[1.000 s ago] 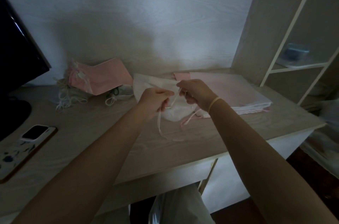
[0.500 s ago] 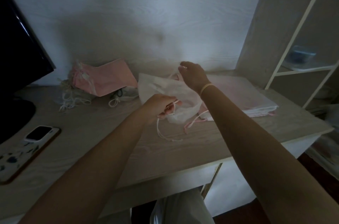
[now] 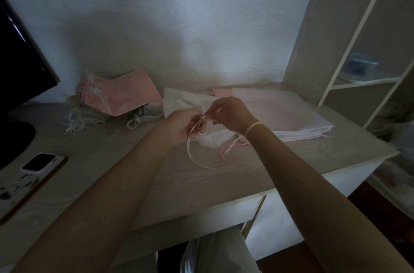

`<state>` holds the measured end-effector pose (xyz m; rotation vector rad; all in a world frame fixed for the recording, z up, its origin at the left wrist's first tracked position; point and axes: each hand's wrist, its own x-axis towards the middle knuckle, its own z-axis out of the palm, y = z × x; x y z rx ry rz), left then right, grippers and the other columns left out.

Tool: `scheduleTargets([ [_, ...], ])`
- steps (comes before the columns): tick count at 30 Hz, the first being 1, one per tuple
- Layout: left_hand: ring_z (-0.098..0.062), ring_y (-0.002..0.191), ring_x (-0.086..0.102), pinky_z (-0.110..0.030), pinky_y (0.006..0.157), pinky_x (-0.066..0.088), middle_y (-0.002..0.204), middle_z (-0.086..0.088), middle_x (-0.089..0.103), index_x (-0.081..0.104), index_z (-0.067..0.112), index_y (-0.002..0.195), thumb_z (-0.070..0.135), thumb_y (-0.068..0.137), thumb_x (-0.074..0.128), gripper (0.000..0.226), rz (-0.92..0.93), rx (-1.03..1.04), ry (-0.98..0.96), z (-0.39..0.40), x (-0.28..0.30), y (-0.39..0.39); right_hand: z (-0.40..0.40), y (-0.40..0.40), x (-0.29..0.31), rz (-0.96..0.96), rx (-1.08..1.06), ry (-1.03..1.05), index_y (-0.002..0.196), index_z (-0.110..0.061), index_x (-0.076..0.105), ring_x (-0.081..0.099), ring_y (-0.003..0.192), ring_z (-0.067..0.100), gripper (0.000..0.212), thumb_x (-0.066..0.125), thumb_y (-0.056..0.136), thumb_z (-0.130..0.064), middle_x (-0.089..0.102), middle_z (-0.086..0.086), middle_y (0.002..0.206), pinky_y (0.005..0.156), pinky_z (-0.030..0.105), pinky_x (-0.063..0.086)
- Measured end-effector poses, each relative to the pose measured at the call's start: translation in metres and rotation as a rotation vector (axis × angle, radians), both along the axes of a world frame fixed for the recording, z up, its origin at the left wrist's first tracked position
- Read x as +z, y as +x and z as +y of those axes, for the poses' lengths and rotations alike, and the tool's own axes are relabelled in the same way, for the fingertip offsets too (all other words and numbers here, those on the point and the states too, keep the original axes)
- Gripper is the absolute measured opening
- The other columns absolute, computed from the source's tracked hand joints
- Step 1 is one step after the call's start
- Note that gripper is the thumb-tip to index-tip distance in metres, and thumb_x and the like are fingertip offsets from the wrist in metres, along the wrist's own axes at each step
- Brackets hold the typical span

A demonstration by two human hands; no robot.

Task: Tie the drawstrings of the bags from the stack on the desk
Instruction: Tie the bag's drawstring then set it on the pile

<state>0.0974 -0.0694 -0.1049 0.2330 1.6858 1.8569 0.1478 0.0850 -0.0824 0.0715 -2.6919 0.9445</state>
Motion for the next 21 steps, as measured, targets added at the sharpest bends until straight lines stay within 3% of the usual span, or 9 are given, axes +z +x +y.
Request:
scheduleTargets([
  [4,-0.010,0.043,0.054,-0.015,0.036,0.036,0.057,-0.008,0.061,0.064,0.000,0.084,0.006,0.093,0.057,0.013,0.055,0.160,-0.030,0.000,-0.002,-0.004,0.019,-0.002,-0.002,-0.023,-0.088,-0.130,0.088,-0.007,0.068,0.067,0.066,0.014,0.007,0.062,0.088,-0.011,0.071,0.007,0.080,0.075,0.030,0.056],
  [8,-0.007,0.044,0.057,-0.016,0.041,0.039,0.067,-0.010,0.065,0.065,0.005,0.096,0.001,0.094,0.054,0.011,0.249,0.216,-0.137,0.001,0.000,0.000,0.016,0.001,-0.002,-0.082,-0.052,-0.185,0.096,-0.011,0.059,0.066,0.088,0.023,0.013,0.063,0.083,-0.010,0.069,0.011,0.096,0.086,0.038,0.054],
  [11,-0.013,0.050,0.059,-0.020,0.042,0.039,0.069,-0.009,0.066,0.058,0.008,0.100,0.007,0.091,0.061,0.010,0.406,0.218,-0.253,0.005,0.004,0.004,-0.003,0.001,-0.003,-0.094,0.046,-0.209,0.092,-0.013,0.054,0.068,0.088,0.022,0.024,0.073,0.076,-0.012,0.070,0.009,0.092,0.084,0.038,0.055],
  [14,-0.018,0.060,0.061,-0.025,0.048,0.046,0.083,-0.010,0.066,0.051,0.012,0.102,0.012,0.088,0.066,0.021,0.465,0.296,-0.338,0.006,0.002,0.003,-0.013,-0.002,-0.008,-0.055,0.000,-0.120,0.082,-0.020,0.051,0.068,0.079,0.018,0.027,0.076,0.075,-0.013,0.071,0.005,0.084,0.079,0.036,0.056],
  [17,-0.019,0.072,0.065,-0.032,0.063,0.056,0.090,-0.005,0.067,0.054,0.017,0.093,0.020,0.081,0.073,0.024,0.523,0.367,-0.401,0.004,-0.002,-0.001,-0.018,-0.002,-0.009,-0.025,-0.033,-0.084,0.083,-0.014,0.055,0.069,0.067,0.009,0.020,0.073,0.077,-0.008,0.072,0.003,0.074,0.071,0.026,0.056],
  [21,-0.019,0.073,0.069,-0.035,0.073,0.057,0.076,-0.001,0.072,0.065,0.020,0.072,0.030,0.076,0.076,0.015,0.653,0.410,-0.515,0.001,-0.002,-0.002,-0.024,0.000,-0.010,0.058,-0.062,-0.091,0.082,-0.009,0.059,0.068,0.059,0.006,0.012,0.070,0.080,-0.005,0.071,0.001,0.068,0.063,0.018,0.055],
])
